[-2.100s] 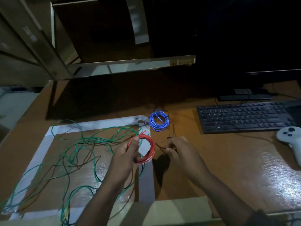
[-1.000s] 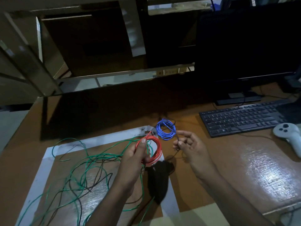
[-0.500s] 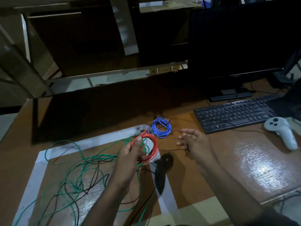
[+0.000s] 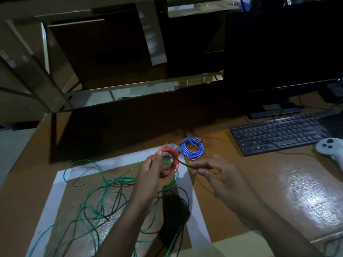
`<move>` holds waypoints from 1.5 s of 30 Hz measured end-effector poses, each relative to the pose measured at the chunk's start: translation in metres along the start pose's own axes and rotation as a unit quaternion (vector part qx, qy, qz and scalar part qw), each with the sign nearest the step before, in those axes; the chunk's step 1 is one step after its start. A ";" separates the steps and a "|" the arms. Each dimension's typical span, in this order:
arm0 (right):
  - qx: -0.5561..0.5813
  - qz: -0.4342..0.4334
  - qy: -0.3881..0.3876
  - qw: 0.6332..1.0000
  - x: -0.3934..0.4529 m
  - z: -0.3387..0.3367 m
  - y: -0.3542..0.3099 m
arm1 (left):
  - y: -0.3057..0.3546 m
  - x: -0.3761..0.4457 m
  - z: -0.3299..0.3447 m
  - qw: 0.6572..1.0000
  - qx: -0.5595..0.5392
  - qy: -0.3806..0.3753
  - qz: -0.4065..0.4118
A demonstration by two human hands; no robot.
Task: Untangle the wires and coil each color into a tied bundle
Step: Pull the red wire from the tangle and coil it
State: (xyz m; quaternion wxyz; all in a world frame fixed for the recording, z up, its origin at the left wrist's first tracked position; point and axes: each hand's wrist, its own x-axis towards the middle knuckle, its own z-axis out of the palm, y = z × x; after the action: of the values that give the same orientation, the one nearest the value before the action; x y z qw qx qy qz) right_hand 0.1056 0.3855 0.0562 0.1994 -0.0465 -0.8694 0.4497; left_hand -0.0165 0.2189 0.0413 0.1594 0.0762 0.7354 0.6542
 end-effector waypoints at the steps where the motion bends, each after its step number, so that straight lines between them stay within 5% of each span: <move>1: -0.029 -0.023 -0.008 0.999 0.000 -0.001 -0.001 | 0.000 0.001 -0.001 1.000 0.001 0.003 0.000; 7: -0.157 -0.080 -0.086 0.981 0.003 0.002 -0.005 | 0.008 -0.002 -0.003 1.000 -0.006 0.007 0.000; 16: -0.339 -0.129 0.017 0.932 0.024 0.013 -0.018 | 0.008 -0.016 0.015 0.998 -0.056 0.000 0.005; 23: -0.372 -0.160 0.045 0.913 0.020 0.023 -0.018 | 0.008 -0.017 0.016 0.993 -0.102 0.030 -0.058; 32: -0.387 -0.167 0.081 0.903 0.018 0.024 -0.016 | 0.022 -0.024 0.017 0.993 -0.119 -0.010 -0.006; 38: -0.292 -0.049 0.124 0.947 0.013 0.019 -0.017 | 0.016 -0.015 0.009 0.994 -0.108 0.024 -0.004; 45: -0.035 0.042 0.108 0.993 0.011 0.024 -0.019 | 0.012 -0.015 0.011 0.996 -0.085 0.026 0.006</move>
State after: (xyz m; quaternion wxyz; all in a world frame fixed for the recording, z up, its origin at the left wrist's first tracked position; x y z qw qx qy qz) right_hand 0.0877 0.3589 0.0625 0.2709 -0.1380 -0.8554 0.4193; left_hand 0.0004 0.2256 0.0541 0.1421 0.0502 0.6804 0.7171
